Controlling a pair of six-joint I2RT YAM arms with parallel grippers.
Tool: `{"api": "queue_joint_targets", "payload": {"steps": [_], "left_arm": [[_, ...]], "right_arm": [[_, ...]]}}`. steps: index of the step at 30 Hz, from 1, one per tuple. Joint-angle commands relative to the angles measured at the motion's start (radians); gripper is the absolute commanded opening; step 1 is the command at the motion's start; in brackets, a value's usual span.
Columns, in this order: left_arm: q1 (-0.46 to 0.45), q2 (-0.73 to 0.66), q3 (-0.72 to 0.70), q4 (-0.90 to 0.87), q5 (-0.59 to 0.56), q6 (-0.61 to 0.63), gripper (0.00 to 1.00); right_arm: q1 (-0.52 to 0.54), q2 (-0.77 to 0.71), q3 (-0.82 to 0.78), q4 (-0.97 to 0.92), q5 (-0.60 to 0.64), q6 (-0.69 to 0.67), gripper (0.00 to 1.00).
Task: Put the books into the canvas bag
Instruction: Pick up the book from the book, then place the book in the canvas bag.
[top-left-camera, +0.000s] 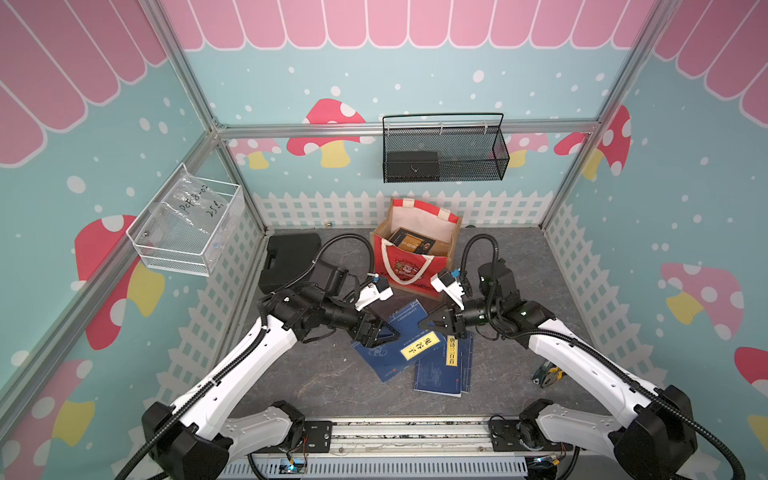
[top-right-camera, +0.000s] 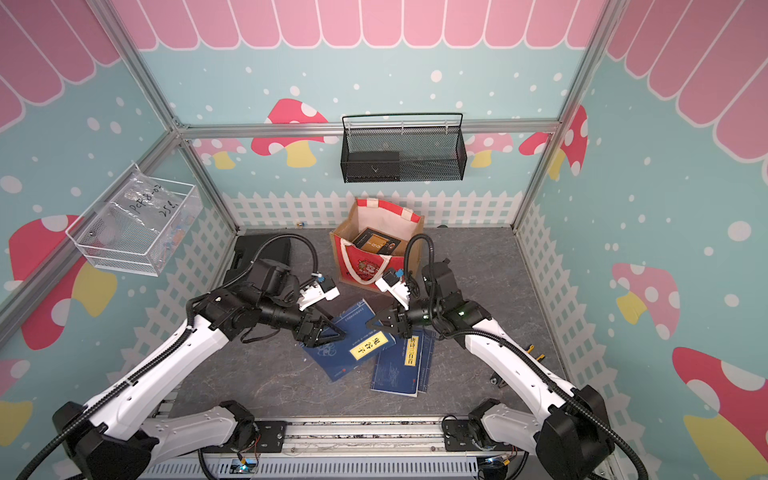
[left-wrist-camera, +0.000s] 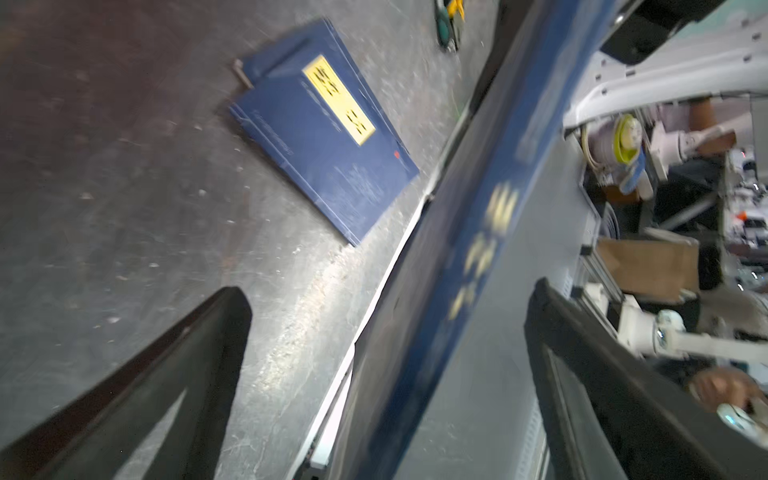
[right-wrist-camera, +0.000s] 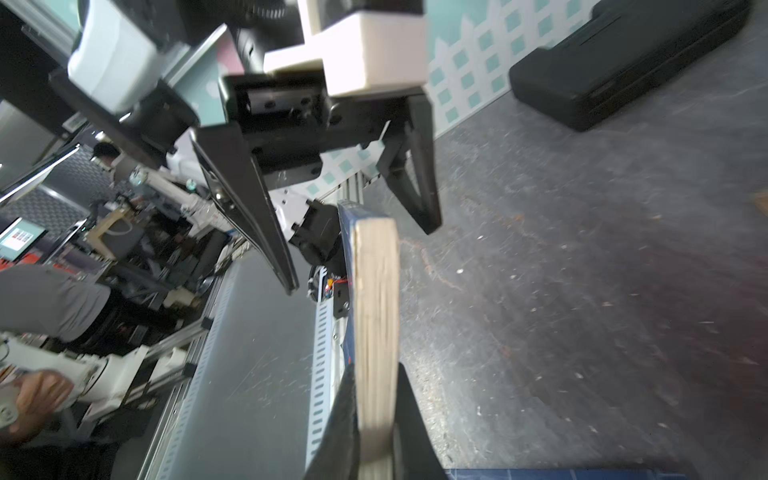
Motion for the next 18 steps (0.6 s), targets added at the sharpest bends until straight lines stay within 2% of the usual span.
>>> {"api": "queue_joint_targets", "payload": {"steps": [1,5,7,14,18], "left_arm": [[0.089,-0.101,-0.063,0.153,-0.063,-0.081,0.99],[0.162,-0.211,-0.111,0.222,-0.164,-0.124,0.99],[0.182,-0.253,-0.13,0.248,-0.197,-0.134,0.99],[0.208,-0.298,-0.143,0.256,-0.201,-0.142,0.99],[0.211,-0.3,-0.141,0.252,-0.198,-0.14,0.99]], "right_arm": [[-0.074,-0.03,0.089,0.091,0.001,0.11,0.0],[-0.149,0.038,0.239,0.106,0.068,0.194,0.0],[-0.169,0.091,0.322,0.107,0.14,0.235,0.0],[-0.198,0.261,0.542,0.101,0.503,0.354,0.0],[-0.208,0.355,0.596,0.103,0.636,0.434,0.0]]}}
